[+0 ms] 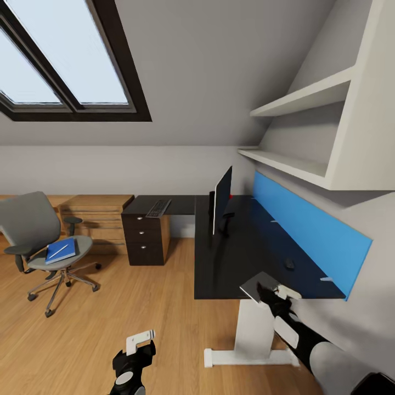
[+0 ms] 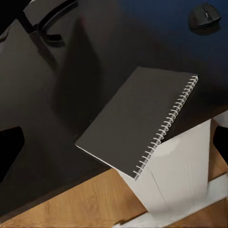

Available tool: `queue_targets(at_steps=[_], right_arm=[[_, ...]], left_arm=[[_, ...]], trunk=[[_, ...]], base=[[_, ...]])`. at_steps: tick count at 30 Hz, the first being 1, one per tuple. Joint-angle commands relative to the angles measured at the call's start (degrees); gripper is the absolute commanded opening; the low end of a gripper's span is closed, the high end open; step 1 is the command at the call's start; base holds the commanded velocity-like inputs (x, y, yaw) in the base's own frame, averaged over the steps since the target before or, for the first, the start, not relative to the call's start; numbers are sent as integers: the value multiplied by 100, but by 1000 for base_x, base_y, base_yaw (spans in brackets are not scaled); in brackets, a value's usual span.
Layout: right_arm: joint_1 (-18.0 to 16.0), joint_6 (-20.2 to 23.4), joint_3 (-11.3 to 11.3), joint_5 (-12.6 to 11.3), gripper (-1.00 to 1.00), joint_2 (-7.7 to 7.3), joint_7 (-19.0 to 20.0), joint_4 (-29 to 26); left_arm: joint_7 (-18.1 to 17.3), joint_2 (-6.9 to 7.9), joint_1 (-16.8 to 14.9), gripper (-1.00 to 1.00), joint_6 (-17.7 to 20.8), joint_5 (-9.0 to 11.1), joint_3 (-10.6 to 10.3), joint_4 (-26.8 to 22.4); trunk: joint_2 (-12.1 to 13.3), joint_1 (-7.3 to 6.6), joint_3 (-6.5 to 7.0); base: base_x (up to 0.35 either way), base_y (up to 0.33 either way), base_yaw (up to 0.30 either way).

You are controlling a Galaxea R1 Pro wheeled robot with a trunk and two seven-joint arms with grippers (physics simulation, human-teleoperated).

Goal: In the bedroom, organize the workspace by keeping the computer under the desk, ensuring the monitor is on the desk, placing the keyboard on the desk next to the monitor, placing the mouse on the desk next to the keyboard, moving the folder from the swivel chair onto the desk next to the mouse, stacking the notebook on top of the folder with the pen on top of the notebook, and positioning the swivel chair next to the desk.

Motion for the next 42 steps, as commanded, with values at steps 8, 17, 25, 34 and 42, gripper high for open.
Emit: queue_targets(at_steps=[8, 17, 25, 34, 42], right_arm=[[-610, 1121, 54, 597, 100, -15, -363, -19], [-790, 2064, 51, 967, 100, 118, -947, 96], [-798, 1869, 78, 1028, 100, 150, -978, 162], [-800, 1847, 83, 1170, 100, 154, -1024, 321], [-800, 1854, 85, 1231, 100, 150, -1030, 544]], left_arm=[[44, 8, -7, 100, 16, 24, -28, -11], [44, 12, -7, 100, -121, 16, -33, -11], [26, 25, -6, 100, -327, 2, -28, -11], [23, 26, -5, 100, -335, -9, -28, -20], [3, 149, -5, 100, -335, -5, -32, -105]], trunk=[[-6, 1, -9], [-6, 1, -9], [-6, 1, -9], [-6, 1, -9], [-6, 1, -9]], base=[[0, 0, 0], [90, 0, 0], [175, 0, 0], [254, 0, 0], [118, 0, 0]])
